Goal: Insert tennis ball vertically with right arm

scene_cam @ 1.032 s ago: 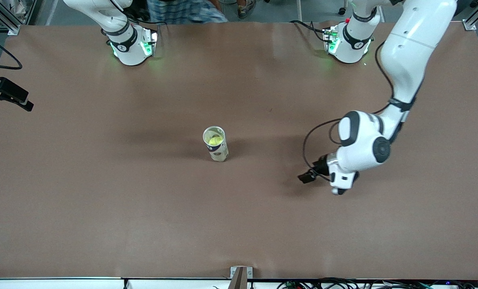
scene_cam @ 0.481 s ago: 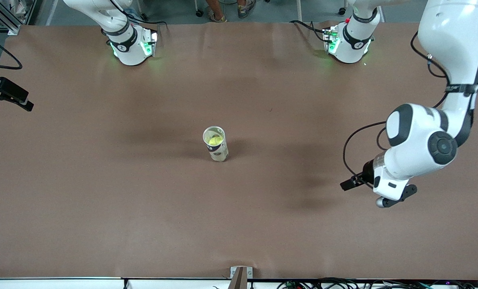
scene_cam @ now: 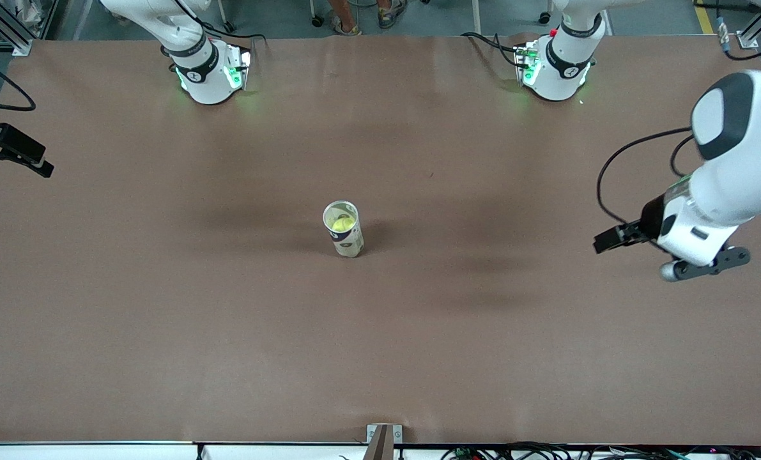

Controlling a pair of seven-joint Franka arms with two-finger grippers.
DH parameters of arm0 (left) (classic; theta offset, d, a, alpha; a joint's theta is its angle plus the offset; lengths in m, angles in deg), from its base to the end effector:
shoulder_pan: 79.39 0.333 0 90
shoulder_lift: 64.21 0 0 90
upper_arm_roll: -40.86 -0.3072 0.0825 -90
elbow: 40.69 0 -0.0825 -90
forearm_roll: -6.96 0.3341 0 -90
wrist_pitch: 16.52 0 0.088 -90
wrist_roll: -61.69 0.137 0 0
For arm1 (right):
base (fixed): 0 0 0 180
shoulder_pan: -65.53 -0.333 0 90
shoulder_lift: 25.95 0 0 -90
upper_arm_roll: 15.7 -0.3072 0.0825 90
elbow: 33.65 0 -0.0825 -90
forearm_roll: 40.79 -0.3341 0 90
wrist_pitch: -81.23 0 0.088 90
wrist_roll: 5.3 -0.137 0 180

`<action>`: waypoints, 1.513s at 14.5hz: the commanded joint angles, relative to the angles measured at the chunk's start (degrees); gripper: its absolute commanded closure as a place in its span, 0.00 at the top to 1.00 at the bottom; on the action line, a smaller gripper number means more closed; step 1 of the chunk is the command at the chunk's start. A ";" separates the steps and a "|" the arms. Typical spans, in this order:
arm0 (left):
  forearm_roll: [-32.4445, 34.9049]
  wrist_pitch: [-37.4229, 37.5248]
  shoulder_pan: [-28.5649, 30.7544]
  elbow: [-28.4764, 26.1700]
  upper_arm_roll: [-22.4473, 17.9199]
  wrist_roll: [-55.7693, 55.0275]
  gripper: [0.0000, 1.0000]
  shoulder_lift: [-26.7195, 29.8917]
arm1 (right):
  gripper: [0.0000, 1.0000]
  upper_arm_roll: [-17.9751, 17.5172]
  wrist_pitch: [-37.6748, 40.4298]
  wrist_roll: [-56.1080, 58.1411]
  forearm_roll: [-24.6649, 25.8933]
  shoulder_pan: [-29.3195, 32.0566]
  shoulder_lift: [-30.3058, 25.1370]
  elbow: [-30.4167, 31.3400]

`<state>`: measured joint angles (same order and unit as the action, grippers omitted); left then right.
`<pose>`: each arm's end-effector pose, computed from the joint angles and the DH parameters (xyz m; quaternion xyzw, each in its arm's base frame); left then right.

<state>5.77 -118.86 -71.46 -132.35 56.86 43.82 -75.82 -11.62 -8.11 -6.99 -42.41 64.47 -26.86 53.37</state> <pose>0.5670 -0.0710 0.4868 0.9952 0.0902 -0.0126 0.0360 0.5004 -0.0228 0.6147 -0.9987 0.0405 -0.0283 0.0144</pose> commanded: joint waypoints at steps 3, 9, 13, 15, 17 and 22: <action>0.76 5.30 -1.85 -1.16 -5.09 8.72 1.00 7.04 | 1.00 -0.47 0.04 0.20 0.39 0.36 0.29 -0.54; 0.41 13.12 -6.34 6.05 -9.32 16.34 1.00 7.31 | 1.00 -0.47 0.04 0.20 0.39 0.36 0.21 -0.54; -0.12 16.90 -7.92 5.88 -9.76 16.29 1.00 8.97 | 1.00 -0.47 0.04 0.20 0.31 0.36 0.21 -0.54; -0.12 17.26 -8.19 5.35 -9.85 16.11 1.00 9.59 | 1.00 -0.47 0.04 0.20 0.31 0.36 0.29 -0.54; -0.21 16.91 -8.36 5.70 -9.94 16.02 1.00 9.94 | 1.00 -0.47 0.04 0.20 0.31 0.36 0.21 -0.54; -2.31 17.08 -8.45 5.18 -10.11 11.36 1.00 12.40 | 1.00 -0.47 0.04 0.20 0.31 0.36 0.30 -0.54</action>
<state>5.05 -102.71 -79.30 -126.85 47.38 56.58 -65.04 -11.64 -8.11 -6.99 -42.41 64.45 -26.82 53.33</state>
